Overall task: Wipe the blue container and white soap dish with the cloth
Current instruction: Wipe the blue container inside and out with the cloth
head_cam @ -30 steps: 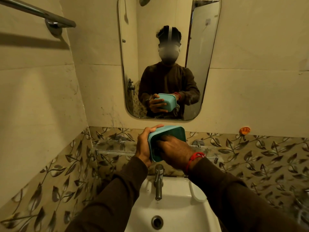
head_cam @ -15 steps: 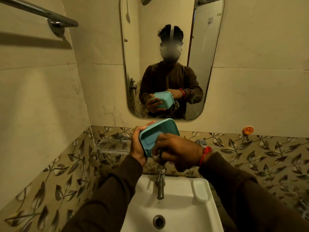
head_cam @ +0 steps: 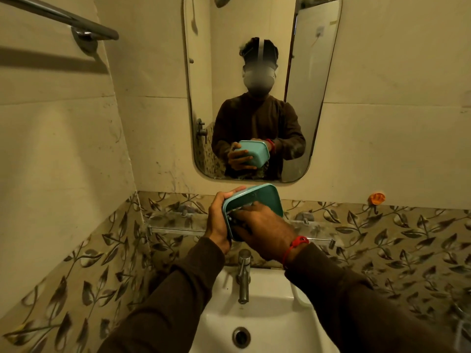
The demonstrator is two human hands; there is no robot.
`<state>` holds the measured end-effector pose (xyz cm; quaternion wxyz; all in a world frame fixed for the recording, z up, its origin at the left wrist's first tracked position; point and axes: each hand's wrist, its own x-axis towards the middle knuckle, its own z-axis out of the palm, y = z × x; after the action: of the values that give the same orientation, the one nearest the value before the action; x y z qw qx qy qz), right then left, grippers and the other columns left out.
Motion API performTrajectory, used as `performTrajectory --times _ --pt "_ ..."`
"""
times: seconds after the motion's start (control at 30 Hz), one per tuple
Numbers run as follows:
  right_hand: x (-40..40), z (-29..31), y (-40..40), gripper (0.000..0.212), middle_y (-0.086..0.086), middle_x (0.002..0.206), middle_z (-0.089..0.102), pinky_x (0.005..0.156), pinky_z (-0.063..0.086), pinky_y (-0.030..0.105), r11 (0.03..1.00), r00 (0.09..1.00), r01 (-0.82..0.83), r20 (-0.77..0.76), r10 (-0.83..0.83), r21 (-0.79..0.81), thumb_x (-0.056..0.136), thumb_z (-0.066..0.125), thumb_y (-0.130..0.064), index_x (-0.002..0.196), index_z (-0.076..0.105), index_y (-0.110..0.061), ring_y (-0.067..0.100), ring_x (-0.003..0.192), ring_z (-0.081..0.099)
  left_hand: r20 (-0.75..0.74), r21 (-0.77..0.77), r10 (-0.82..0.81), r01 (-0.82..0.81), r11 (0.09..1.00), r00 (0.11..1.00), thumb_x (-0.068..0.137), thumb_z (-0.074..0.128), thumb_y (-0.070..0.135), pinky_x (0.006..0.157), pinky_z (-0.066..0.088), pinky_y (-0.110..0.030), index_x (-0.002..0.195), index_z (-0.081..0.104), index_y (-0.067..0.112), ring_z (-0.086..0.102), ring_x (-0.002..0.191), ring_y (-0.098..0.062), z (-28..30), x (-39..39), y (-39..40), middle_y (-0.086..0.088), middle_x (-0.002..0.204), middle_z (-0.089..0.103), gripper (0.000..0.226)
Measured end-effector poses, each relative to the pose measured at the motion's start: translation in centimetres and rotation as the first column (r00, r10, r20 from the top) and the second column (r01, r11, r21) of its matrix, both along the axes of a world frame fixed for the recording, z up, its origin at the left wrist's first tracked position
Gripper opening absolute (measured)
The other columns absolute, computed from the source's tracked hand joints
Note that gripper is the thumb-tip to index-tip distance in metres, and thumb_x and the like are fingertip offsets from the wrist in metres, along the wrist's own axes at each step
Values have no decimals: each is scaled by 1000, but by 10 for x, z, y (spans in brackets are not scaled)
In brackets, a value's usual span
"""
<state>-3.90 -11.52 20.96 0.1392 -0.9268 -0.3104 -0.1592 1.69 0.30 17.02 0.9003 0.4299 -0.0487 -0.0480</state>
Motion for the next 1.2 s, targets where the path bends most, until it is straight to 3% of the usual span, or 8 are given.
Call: performTrajectory --times 0.13,0.3,0.43,0.63,0.8,0.93,1.0,1.2 --pt "0 -6 -6 37 3 127 55 100 39 41 988 998 -65 -9 64 -137 95 53 -30 131 57 -20 26 114 46 -22 -29 -47 47 998 999 87 45 30 106 44 -55 124 66 3 63 105 -40 -7 2 4 -26 116 67 51" --pt "2 5 -14 35 5 130 55 102 42 39 956 979 -190 -117 168 -223 96 51 -14 130 58 -17 25 117 48 -60 -98 -62 56 994 996 83 48 28 68 60 -33 95 76 6 71 78 -28 -17 0 3 -14 86 73 37" --pt "1 22 -35 30 8 123 58 101 43 25 949 943 -274 -239 233 -154 95 54 -9 124 63 -11 20 114 55 -36 -91 -64 60 994 997 78 52 32 81 54 -40 109 70 6 68 88 -31 -18 -2 10 -18 100 71 44" --pt "15 35 -54 30 8 116 62 89 45 20 975 997 -65 43 58 212 92 61 -15 121 64 -10 20 104 59 -14 -56 -105 105 993 994 85 45 32 89 49 -41 95 63 8 56 87 -29 -6 2 12 -13 90 62 32" --pt "9 7 -36 32 1 117 64 95 49 38 987 989 -144 26 146 -67 95 54 -34 122 62 -21 18 108 56 -87 84 -118 125 989 989 75 57 38 62 56 -30 93 73 8 68 69 -24 -7 3 5 -12 81 70 38" --pt "9 -19 -34 68 0 141 47 99 42 40 950 988 -154 -19 154 -271 87 53 -59 144 38 -26 21 122 41 -206 184 -101 140 973 973 84 52 43 77 50 -36 108 71 8 63 84 -30 -5 8 9 -15 95 69 46" --pt "11 -26 -34 69 0 146 40 97 42 42 940 989 -121 41 141 -319 89 58 -48 148 28 -27 24 122 38 -250 212 -117 172 962 961 87 47 49 78 48 -36 103 72 7 62 84 -30 -3 7 10 -14 94 69 51" --pt "11 -20 -32 45 -1 129 55 86 50 40 995 988 -88 134 80 55 93 54 -24 138 46 -25 22 102 53 -118 324 -8 46 945 993 79 39 88 40 30 -19 95 76 16 59 47 -17 3 -1 13 -3 68 70 83"
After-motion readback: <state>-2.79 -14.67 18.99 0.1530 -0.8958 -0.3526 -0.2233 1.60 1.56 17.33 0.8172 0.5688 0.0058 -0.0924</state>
